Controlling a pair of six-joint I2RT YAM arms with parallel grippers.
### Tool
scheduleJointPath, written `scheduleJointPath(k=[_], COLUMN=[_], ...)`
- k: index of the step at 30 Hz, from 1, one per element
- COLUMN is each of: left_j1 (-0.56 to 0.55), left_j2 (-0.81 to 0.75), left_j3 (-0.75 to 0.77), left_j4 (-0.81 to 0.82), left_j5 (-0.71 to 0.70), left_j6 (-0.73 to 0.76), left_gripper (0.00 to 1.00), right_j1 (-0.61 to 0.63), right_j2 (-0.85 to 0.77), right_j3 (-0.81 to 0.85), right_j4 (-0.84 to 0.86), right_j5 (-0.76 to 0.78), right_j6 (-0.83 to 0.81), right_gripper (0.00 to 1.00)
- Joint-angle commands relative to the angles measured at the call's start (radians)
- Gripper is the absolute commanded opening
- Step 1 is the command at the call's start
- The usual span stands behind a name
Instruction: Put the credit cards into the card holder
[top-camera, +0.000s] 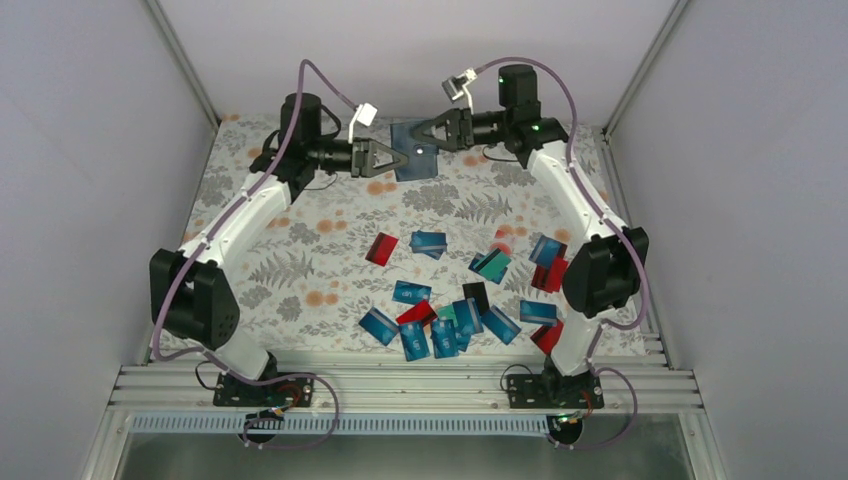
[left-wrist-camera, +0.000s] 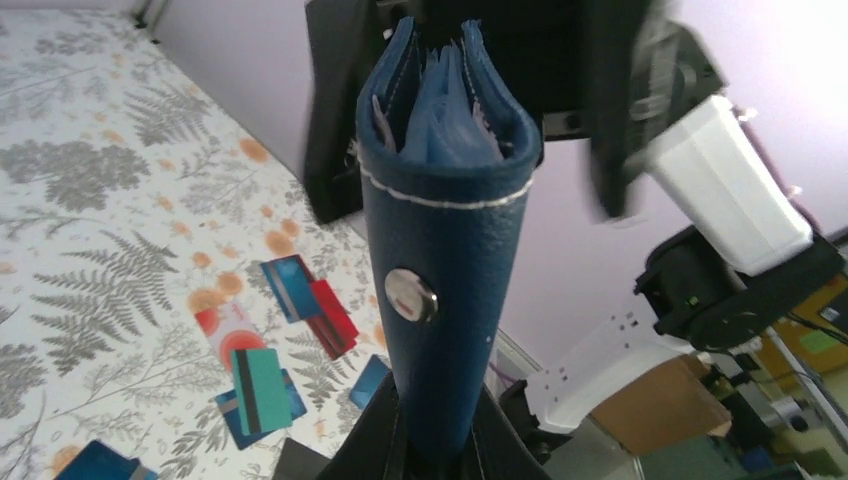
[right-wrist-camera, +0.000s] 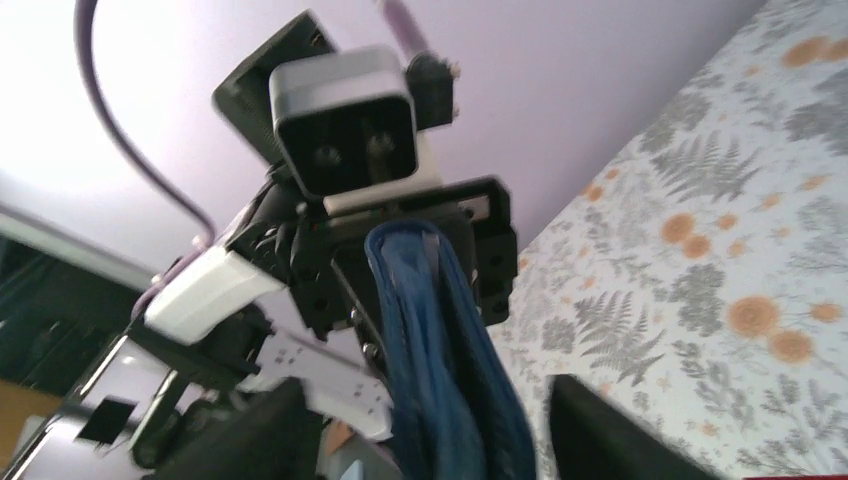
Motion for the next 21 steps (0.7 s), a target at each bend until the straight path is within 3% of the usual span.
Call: scheduleJointPath(k=[1, 4, 8, 15, 21], left_j1=[-0.001, -0.003, -0.012, -0.043, -0.073], left_j2=[0.017, 0.065, 0.105, 0.149, 0.163], left_j3=[0.000, 0.066, 0.123, 0.180, 0.220], left_j4=[-0.079, -0.227, -0.307, -0.375, -0.392], left_j5=[-0.147, -0.337, -0.499, -0.592, -0.616], left_j6=[0.034, 0.056, 0.038, 0.028, 0.023], left_gripper=[0.02, 0.02, 0.02, 0.02, 0.02], right_j1=[-0.016, -0.029, -0.012, 0.091, 0.142], right_j2=[0.033, 0.009, -0.012, 0.036, 0.119], right_j3=[0.120, 0.122, 0.085, 0.179, 0.252], right_j4=[-0.166, -0.232, -0.279, -0.387, -0.475], right_j5=[0.217, 0.370, 0.532, 0.756, 0.839], right_j6=[-0.049, -0.089, -0.100, -0.117, -0.135], right_gripper=[0.82, 0.89, 0.86, 0.76, 0.68])
